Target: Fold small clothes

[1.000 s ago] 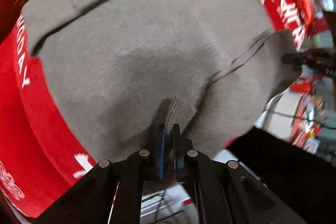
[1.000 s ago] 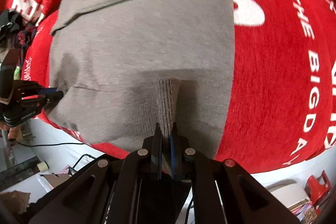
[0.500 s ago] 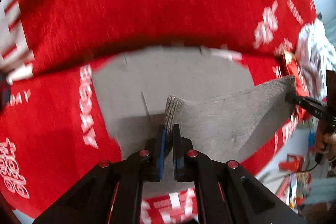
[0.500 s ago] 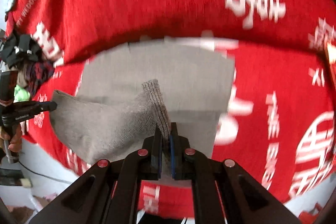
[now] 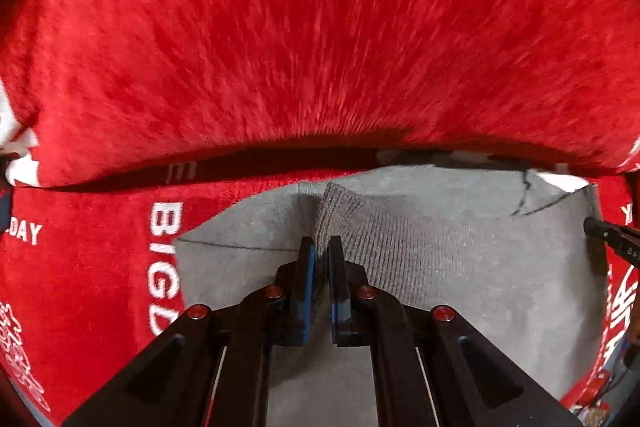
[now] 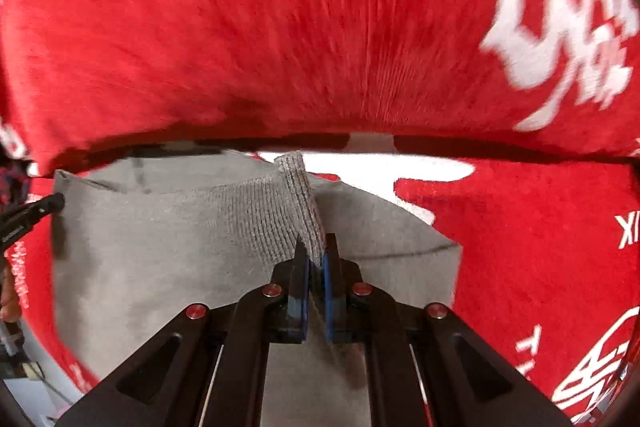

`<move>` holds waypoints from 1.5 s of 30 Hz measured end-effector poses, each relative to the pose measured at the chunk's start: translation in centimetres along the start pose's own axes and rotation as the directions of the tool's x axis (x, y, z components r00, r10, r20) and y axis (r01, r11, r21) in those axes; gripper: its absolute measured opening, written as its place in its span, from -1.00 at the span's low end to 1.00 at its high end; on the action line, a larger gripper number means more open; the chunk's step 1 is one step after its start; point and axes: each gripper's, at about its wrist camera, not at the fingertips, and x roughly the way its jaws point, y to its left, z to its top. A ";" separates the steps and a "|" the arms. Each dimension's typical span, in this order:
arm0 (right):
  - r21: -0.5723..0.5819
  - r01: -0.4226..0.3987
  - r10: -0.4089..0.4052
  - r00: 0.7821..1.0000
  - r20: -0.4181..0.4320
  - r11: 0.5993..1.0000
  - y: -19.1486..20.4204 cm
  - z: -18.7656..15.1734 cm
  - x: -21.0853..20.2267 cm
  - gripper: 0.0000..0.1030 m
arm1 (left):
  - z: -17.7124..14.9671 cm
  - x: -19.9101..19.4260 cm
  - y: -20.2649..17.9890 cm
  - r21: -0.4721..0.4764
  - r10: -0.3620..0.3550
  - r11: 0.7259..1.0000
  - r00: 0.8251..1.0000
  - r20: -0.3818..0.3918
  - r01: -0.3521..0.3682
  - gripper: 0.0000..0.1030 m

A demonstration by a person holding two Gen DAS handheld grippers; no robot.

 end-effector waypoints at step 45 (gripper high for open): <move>0.762 -0.416 0.480 0.863 0.159 0.496 -6.6 -27.3 -3.9 -0.13 | -21.7 -5.6 10.3 -0.474 -0.354 0.852 0.912 -0.207 0.223 0.42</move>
